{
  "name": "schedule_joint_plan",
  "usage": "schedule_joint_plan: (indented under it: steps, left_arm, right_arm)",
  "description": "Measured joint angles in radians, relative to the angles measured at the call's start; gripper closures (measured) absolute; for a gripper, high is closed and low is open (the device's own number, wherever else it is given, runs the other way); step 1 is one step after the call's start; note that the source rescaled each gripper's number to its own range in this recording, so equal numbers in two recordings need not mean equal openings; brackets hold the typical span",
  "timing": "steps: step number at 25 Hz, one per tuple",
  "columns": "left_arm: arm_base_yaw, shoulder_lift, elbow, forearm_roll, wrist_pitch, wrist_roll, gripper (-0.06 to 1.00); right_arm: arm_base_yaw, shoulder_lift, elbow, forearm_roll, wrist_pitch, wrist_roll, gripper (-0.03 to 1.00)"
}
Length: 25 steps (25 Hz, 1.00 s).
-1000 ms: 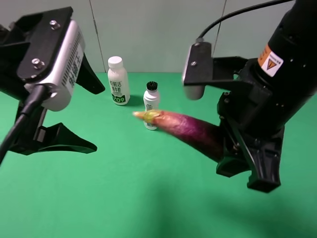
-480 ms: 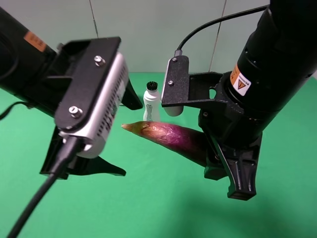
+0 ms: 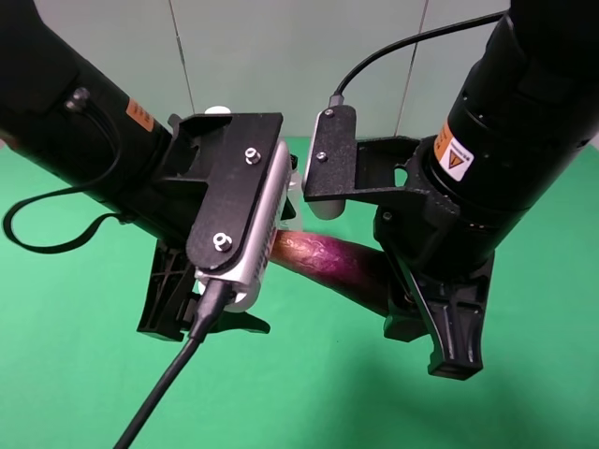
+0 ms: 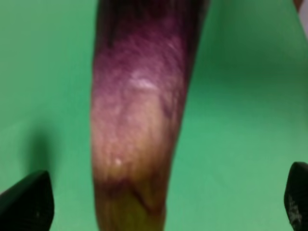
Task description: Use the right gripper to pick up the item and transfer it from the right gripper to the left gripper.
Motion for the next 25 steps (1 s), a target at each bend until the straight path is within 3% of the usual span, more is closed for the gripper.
schedule_joint_plan:
  steps: [4,10,13,17,25]
  left_arm:
    - [0.0,0.001,0.0,-0.039,-0.003,0.012,0.19]
    - [0.0,0.001,0.0,-0.11,-0.004,0.072,0.29]
    - [0.0,0.001,0.0,-0.123,-0.004,0.076,0.51]
    - [0.0,0.001,0.0,-0.123,-0.02,0.077,0.94]
    - [0.0,0.001,0.0,-0.123,-0.019,0.077,0.94]
  right_arm:
    - [0.0,0.0,0.0,0.004,-0.011,0.0,0.95]
    - [0.0,0.0,0.0,0.019,-0.012,0.0,0.95]
    - [0.0,0.0,0.0,0.02,-0.015,0.0,0.95]
    - [0.005,0.0,0.0,0.029,-0.01,0.0,0.96]
    - [0.008,0.0,0.0,0.029,-0.009,0.0,0.97]
